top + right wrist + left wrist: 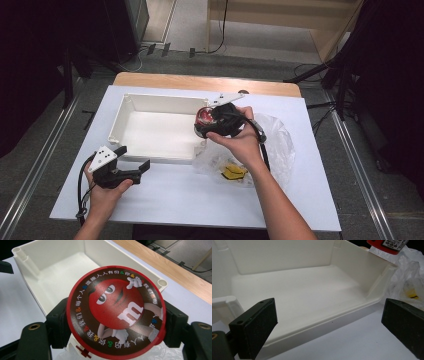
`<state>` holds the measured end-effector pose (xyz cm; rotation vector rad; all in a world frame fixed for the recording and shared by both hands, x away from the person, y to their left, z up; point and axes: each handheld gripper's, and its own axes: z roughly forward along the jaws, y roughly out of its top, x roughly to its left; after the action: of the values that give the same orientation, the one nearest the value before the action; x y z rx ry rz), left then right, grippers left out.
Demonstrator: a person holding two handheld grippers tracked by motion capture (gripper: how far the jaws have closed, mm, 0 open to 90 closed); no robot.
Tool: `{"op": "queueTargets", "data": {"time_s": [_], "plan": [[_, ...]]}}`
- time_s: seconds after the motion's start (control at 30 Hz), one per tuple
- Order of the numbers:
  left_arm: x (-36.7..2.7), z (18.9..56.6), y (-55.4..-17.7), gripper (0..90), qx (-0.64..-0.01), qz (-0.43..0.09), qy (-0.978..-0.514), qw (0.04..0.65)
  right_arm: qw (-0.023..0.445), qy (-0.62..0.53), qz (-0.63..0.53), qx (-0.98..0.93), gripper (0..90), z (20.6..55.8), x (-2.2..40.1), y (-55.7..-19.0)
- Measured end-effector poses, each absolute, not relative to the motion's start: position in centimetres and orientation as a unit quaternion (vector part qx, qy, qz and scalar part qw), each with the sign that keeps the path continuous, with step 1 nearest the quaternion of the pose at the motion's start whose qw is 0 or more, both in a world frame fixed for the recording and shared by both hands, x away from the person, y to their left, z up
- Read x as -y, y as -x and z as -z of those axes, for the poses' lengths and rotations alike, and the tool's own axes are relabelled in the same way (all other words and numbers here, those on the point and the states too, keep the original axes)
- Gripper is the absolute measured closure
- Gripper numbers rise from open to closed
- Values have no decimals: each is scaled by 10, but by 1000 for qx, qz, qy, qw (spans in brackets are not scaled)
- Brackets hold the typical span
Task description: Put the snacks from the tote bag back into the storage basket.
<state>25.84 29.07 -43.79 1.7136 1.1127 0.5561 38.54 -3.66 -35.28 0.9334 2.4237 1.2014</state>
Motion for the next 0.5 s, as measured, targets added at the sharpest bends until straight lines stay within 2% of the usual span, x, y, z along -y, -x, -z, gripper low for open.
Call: {"op": "queueTargets", "data": {"time_s": [0.5], "plan": [[-291,437,-258,3,-457,-230,-705,491,135,-315,-413,-844,260,355,25,-387]]}}
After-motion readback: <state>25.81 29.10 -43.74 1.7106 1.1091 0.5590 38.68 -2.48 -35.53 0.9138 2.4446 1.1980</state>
